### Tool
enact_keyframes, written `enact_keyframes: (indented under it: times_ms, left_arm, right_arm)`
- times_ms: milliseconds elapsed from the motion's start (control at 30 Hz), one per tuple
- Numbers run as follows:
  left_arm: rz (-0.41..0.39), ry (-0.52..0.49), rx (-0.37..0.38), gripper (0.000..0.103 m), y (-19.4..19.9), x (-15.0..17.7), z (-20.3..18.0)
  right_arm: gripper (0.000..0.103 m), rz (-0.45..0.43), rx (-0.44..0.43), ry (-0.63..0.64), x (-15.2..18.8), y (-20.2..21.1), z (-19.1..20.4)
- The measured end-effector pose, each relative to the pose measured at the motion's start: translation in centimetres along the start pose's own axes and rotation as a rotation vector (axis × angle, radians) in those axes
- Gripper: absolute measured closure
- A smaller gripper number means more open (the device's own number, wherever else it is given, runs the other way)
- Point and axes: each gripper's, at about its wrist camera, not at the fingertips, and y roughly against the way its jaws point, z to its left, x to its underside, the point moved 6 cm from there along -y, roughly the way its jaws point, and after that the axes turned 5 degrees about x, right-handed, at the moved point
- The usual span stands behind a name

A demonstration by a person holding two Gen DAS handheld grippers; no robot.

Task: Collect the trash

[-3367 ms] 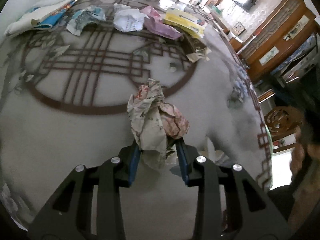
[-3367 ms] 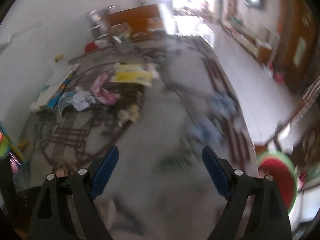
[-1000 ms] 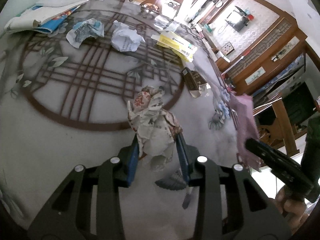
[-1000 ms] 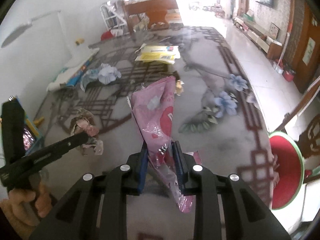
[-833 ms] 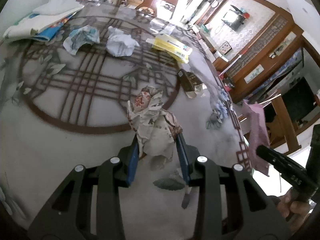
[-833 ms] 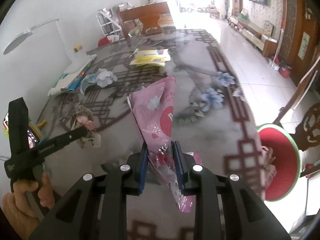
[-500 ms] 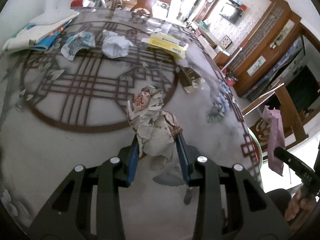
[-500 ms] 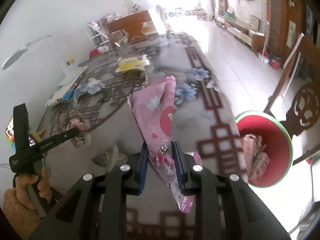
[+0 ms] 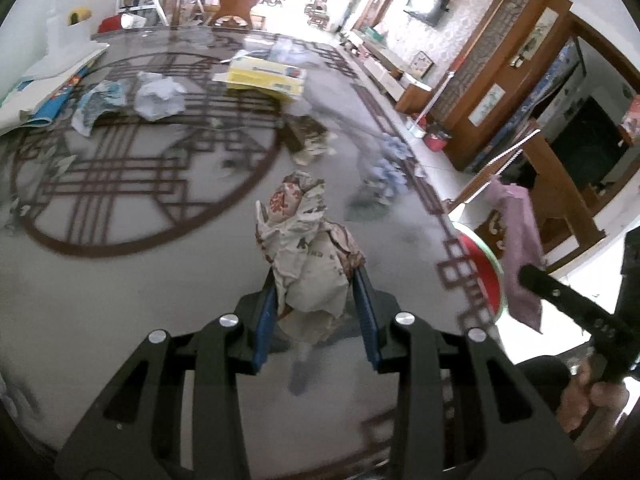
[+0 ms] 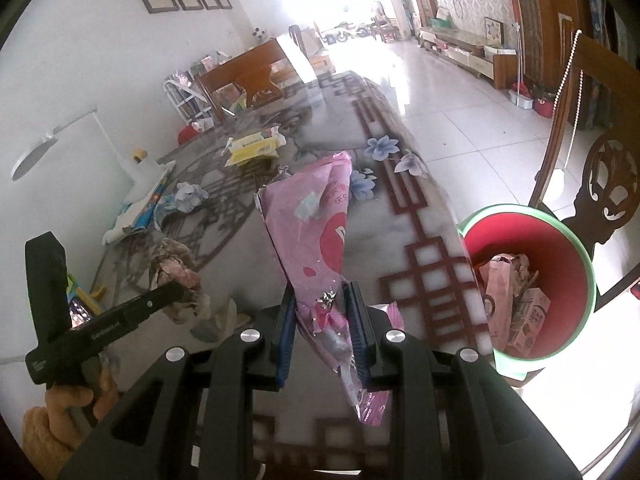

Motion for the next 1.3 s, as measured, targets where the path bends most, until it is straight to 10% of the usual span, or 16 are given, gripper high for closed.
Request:
enact_keyframes:
  times_ms: [1300]
  left_arm:
    - [0.078,-0.103,0.133,0.066,-4.0,-0.2,-11.0]
  right_arm:
    - [0.078,-0.05,0.015,-0.166,-1.5,3.4,-8.3]
